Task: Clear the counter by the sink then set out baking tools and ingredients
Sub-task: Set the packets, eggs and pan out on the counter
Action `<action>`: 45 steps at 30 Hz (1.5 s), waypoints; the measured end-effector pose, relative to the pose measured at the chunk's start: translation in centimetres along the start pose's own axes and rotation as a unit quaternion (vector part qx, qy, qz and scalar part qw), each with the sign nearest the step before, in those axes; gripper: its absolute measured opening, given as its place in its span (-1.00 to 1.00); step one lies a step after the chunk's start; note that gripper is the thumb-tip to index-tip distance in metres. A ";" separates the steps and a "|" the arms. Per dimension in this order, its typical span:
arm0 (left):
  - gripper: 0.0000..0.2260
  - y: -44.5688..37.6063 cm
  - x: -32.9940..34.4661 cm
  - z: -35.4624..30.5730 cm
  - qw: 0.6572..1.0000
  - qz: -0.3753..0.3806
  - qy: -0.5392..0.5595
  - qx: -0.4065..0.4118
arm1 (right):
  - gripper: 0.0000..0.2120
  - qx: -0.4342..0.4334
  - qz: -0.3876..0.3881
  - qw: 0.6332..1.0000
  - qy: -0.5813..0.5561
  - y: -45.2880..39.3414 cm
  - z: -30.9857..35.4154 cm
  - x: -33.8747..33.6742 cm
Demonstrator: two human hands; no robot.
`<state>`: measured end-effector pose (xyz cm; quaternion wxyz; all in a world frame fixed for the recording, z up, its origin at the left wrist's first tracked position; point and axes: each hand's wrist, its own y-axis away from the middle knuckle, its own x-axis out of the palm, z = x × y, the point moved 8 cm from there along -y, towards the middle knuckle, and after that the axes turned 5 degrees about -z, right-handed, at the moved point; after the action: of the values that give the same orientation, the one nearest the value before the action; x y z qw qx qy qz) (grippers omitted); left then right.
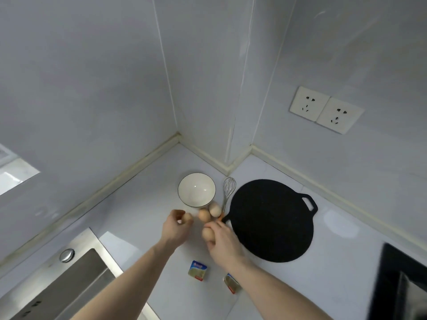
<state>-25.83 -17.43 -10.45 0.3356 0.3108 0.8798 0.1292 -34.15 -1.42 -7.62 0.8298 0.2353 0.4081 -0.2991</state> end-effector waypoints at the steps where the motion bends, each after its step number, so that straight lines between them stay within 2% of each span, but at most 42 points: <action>1: -0.70 1.0 -0.6 -0.3 1.000 -0.012 0.019 0.009 | -0.71 0.018 -0.016 0.999 -0.030 0.6 -0.7 -0.9; 4: -0.83 5.1 -1.3 -3.1 0.994 -0.029 0.039 0.102 | -0.68 0.083 -0.074 0.988 -0.106 3.1 -3.9 -4.3; 7: -0.86 9.3 1.9 -6.7 0.981 0.039 0.025 0.190 | -0.62 0.132 -0.146 0.970 -0.145 6.3 -8.5 -8.4; 12: -0.78 13.7 10.9 -12.8 0.949 0.129 -0.024 0.286 | -0.63 0.230 -0.196 0.936 -0.179 10.7 -16.6 -13.9; 19: -0.70 17.7 26.1 -19.8 0.906 0.210 -0.096 0.355 | -0.72 0.345 -0.230 0.891 -0.185 15.3 -27.6 -20.1; 25: -0.69 17.4 35.4 -21.7 0.873 0.223 -0.215 0.377 | -0.74 0.382 -0.237 0.882 -0.144 14.6 -33.7 -23.3; 33: -0.65 14.7 42.0 -22.7 0.851 0.193 -0.270 0.407 | -0.81 0.368 -0.243 0.884 -0.156 10.0 -39.3 -23.9; 36: -0.66 13.7 43.7 -23.0 0.869 0.187 -0.243 0.388 | -0.86 0.359 -0.254 0.886 -0.150 8.4 -40.8 -23.8; 40: -0.75 13.2 45.5 -23.2 0.902 0.193 -0.192 0.334 | -0.90 0.375 -0.272 0.870 -0.169 7.4 -42.5 -23.6; 45: -0.81 13.5 46.6 -22.8 0.911 0.200 -0.195 0.304 | -0.93 0.379 -0.279 0.865 -0.172 7.1 -43.1 -23.3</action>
<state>-62.03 22.10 -11.39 0.3568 0.5860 0.7132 -0.1436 -63.75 38.10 -11.52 0.6157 0.3532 0.1624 -0.6854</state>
